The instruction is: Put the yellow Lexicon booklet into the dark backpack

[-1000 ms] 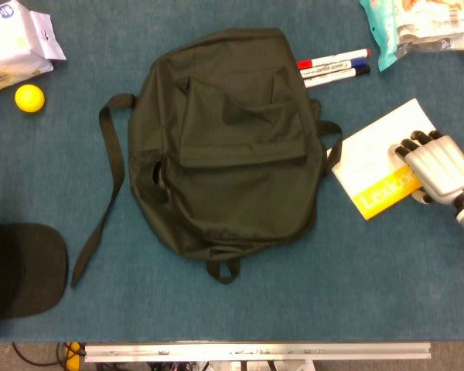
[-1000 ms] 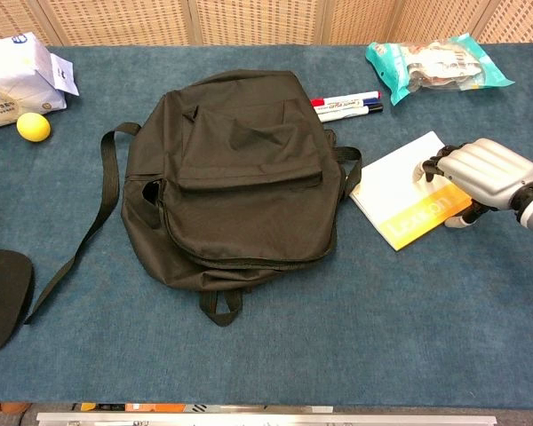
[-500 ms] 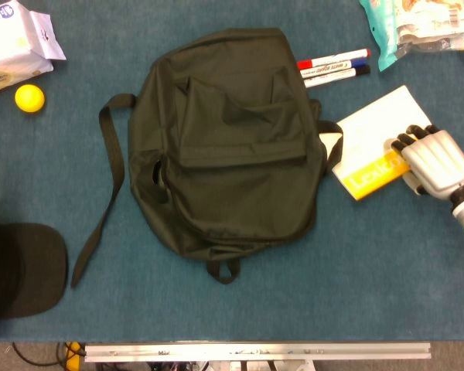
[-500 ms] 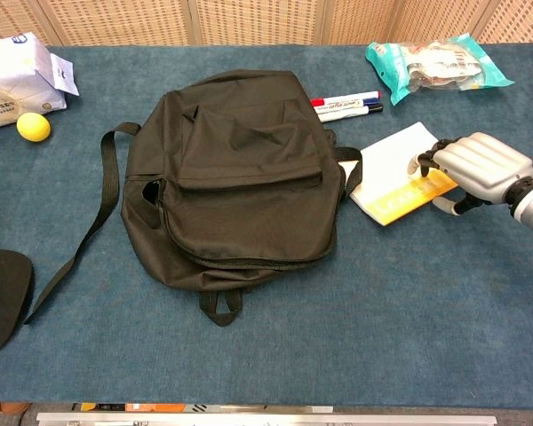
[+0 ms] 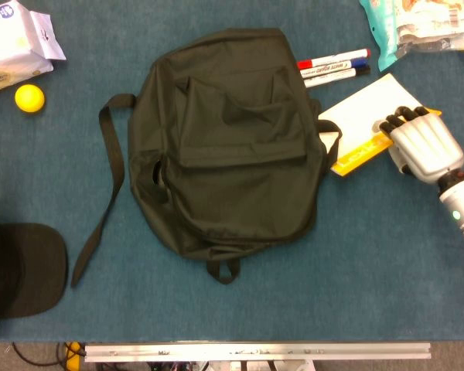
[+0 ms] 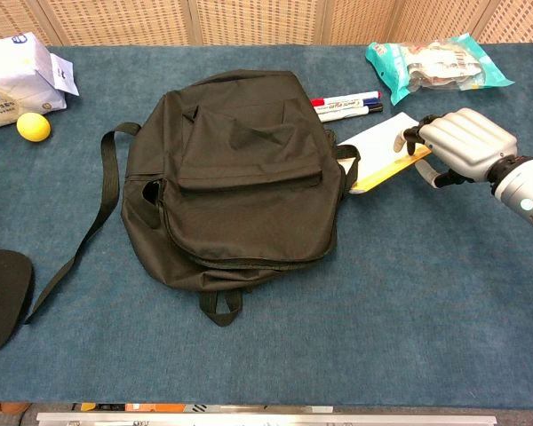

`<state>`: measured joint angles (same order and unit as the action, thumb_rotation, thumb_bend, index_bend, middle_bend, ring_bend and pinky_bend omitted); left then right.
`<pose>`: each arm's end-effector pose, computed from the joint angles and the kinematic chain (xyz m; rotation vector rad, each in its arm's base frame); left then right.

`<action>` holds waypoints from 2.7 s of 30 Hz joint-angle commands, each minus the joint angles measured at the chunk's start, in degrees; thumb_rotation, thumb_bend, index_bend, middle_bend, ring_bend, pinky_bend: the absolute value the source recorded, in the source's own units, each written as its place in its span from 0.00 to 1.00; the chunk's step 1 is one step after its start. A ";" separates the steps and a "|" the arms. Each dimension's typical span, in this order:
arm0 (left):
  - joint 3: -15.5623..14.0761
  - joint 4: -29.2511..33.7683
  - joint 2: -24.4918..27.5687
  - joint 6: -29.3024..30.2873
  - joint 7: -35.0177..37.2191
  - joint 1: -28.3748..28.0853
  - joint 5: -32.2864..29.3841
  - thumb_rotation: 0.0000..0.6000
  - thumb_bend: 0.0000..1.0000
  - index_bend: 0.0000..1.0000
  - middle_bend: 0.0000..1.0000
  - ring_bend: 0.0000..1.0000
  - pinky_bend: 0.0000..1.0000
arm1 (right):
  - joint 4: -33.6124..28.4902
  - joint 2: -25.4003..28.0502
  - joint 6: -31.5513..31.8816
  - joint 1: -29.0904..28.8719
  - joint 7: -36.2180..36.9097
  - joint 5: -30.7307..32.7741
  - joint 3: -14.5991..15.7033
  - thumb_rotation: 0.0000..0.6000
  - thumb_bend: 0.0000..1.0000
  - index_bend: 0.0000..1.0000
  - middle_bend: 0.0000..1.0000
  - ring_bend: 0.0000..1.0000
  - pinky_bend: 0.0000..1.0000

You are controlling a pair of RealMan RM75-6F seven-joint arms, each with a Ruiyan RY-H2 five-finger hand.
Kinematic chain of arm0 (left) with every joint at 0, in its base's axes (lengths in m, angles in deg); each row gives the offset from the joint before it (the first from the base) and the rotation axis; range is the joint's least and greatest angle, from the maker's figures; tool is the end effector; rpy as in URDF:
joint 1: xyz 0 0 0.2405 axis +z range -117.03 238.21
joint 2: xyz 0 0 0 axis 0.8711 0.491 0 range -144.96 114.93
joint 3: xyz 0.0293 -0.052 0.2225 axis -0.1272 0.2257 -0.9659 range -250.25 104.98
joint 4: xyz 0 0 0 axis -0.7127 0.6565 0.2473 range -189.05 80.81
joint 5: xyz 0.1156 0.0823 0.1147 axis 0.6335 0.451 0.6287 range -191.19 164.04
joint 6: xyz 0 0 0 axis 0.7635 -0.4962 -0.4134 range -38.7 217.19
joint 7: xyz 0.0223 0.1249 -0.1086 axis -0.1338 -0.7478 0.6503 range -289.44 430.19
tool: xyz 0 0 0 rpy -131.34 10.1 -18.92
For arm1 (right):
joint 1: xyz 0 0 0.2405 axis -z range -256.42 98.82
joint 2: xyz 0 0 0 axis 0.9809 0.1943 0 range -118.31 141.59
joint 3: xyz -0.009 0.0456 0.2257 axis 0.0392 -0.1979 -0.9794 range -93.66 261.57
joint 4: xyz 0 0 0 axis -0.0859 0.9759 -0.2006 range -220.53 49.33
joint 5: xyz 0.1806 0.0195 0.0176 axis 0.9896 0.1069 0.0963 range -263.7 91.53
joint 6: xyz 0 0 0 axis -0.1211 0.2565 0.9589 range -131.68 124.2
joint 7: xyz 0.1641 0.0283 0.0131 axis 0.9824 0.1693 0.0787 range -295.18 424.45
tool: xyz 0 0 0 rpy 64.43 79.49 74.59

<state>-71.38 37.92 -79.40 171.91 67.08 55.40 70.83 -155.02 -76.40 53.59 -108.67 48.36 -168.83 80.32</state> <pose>-0.2859 0.1959 0.1631 -1.4227 -0.9176 -0.8103 -0.2270 -0.3091 0.0127 1.9322 -0.6887 0.6709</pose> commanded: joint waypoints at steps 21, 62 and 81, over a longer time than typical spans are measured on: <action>-0.13 0.60 1.39 0.30 1.72 0.21 0.54 1.00 0.29 0.30 0.28 0.21 0.22 | 4.59 -4.31 6.17 0.51 -0.25 0.66 -1.64 1.00 0.34 0.68 0.62 0.40 0.47; -2.94 4.35 7.36 -11.09 1.15 -7.38 7.10 1.00 0.29 0.30 0.28 0.21 0.22 | 7.24 -0.40 31.00 7.31 4.12 -8.81 -2.64 1.00 0.29 0.82 0.76 0.59 0.56; -5.20 1.95 4.42 -22.42 5.47 -19.15 17.34 1.00 0.29 0.28 0.28 0.21 0.22 | 0.25 5.41 28.67 7.68 2.64 -8.36 -3.03 1.00 0.28 0.82 0.76 0.59 0.57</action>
<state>-76.38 40.50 -74.27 150.13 72.09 37.05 87.44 -154.44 -71.29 82.31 -101.03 51.16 -177.16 77.36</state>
